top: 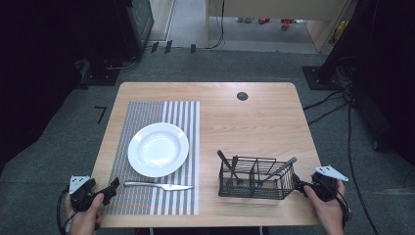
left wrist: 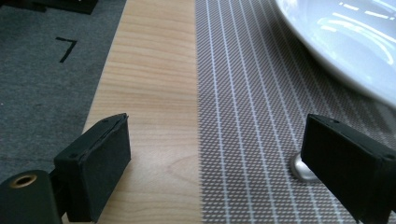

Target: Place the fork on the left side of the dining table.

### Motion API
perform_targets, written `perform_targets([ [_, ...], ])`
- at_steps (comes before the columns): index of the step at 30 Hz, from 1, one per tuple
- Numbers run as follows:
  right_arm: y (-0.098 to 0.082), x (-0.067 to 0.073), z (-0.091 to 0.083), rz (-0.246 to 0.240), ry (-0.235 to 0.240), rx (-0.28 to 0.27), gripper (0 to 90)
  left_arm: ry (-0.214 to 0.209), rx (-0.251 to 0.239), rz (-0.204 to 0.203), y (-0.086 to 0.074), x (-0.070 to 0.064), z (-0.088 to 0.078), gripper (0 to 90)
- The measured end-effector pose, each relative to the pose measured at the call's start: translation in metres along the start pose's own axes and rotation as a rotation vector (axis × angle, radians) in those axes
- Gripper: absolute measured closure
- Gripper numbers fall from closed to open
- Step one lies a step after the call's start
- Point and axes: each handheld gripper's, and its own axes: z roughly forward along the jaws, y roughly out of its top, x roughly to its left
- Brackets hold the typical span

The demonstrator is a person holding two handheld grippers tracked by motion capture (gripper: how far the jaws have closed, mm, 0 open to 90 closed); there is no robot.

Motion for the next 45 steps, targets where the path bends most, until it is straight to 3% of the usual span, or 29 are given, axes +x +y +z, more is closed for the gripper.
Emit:
perform_targets([
  [3, 0.000, 0.000, 0.000, 0.003, -0.002, 0.001, 11.9, -0.009, -0.013, -0.006, 0.004, -0.005, -0.003, 8.6],
  [9, 0.000, 0.001, 0.000, 0.007, -0.005, 0.000, 12.0, -0.038, -0.048, 0.057, 0.012, -0.030, -0.018, 8.7],
  [11, 0.000, 0.001, 0.000, 0.007, -0.005, 0.000, 12.0, -0.048, -0.055, 0.062, 0.014, -0.034, -0.021, 8.6],
  [13, 0.000, 0.001, 0.000, 0.009, -0.007, 0.001, 12.0, -0.107, -0.056, 0.053, 0.021, -0.046, -0.027, 8.6],
  [22, 0.000, 0.001, 0.000, 0.006, -0.005, 0.001, 12.0, -0.190, -0.118, 0.122, 0.043, -0.090, -0.041, 8.7],
  [25, 0.000, 0.001, 0.000, 0.006, -0.005, 0.001, 12.0, -0.220, -0.117, 0.160, 0.047, -0.108, -0.042, 8.7],
  [28, 0.000, 0.001, 0.000, 0.006, -0.005, 0.000, 12.0, -0.271, -0.117, 0.166, 0.051, -0.124, -0.043, 8.7],
  [29, 0.000, 0.001, 0.000, 0.006, -0.005, 0.000, 12.0, -0.271, -0.117, 0.166, 0.051, -0.124, -0.043, 8.7],
  [30, 0.000, 0.001, 0.000, 0.006, -0.005, 0.001, 12.0, -0.289, -0.124, 0.187, 0.054, -0.137, -0.043, 8.7],
  [38, 0.000, 0.001, 0.000, 0.006, -0.005, 0.000, 12.0, -0.368, -0.161, 0.232, 0.066, -0.185, -0.046, 8.6],
  [40, 0.000, 0.001, 0.000, 0.007, -0.005, 0.001, 12.1, -0.375, -0.162, 0.235, 0.067, -0.191, -0.046, 8.7],
  [41, 0.000, 0.001, 0.000, 0.007, -0.005, 0.000, 12.1, -0.396, -0.160, 0.242, 0.069, -0.202, -0.045, 8.7],
  [43, 0.000, 0.001, 0.000, 0.006, -0.005, 0.001, 12.1, -0.405, -0.159, 0.245, 0.070, -0.208, -0.044, 8.7],
  [45, 0.000, 0.001, 0.000, 0.006, -0.005, 0.000, 12.2, -0.433, -0.152, 0.264, 0.071, -0.223, -0.043, 8.7],
])
